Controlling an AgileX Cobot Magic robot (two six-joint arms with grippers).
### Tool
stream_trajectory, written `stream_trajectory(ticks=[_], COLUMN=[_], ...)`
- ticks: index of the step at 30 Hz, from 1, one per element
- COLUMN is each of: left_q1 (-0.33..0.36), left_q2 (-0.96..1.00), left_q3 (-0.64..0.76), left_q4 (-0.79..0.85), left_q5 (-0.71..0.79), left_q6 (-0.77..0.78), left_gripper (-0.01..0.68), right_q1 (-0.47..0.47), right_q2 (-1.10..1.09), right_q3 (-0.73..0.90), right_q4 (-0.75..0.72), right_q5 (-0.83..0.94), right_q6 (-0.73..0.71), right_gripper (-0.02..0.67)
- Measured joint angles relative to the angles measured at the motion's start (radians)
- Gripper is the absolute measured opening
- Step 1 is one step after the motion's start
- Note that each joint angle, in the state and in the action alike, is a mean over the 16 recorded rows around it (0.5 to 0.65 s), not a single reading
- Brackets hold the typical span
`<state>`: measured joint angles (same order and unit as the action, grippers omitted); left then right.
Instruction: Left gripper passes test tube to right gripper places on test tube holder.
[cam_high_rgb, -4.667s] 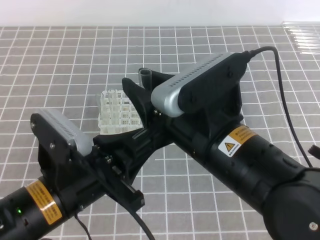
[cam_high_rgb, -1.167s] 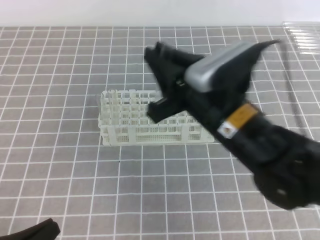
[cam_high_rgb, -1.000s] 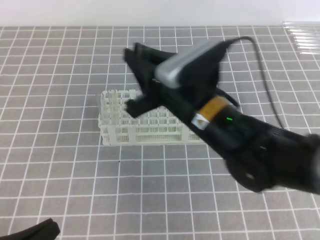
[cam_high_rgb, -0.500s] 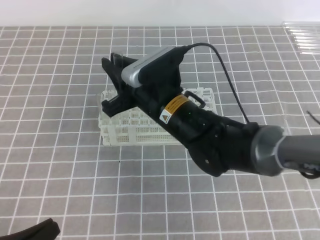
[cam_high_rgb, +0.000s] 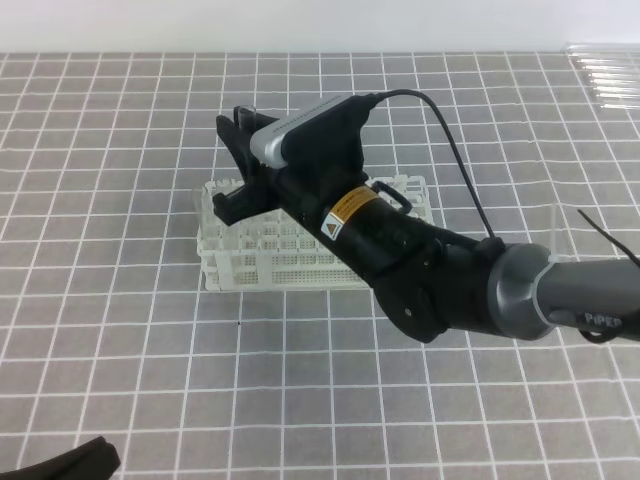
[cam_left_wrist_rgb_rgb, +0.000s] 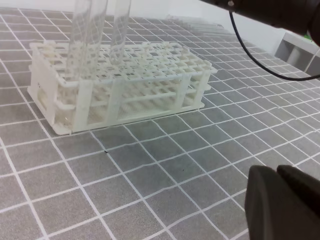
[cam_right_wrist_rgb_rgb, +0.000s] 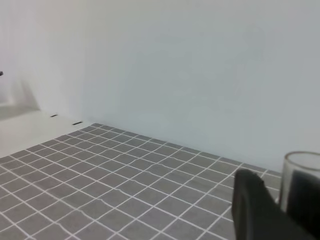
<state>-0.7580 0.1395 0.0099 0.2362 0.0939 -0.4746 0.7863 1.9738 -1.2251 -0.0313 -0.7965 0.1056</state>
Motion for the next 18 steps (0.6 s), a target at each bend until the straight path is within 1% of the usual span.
stream_trajectory(ticks=[18], left_q1=[0.0], left_q2=[0.0], left_q3=[0.002], left_q4=[0.0], left_q5=[0.0], left_q6=[0.0], left_gripper=[-0.001], right_q1=[-0.007], right_q2=[0.009], right_q3=[0.0], right_q4=[-0.036], right_q5=[0.02], right_q6=[0.048], right_gripper=[0.088])
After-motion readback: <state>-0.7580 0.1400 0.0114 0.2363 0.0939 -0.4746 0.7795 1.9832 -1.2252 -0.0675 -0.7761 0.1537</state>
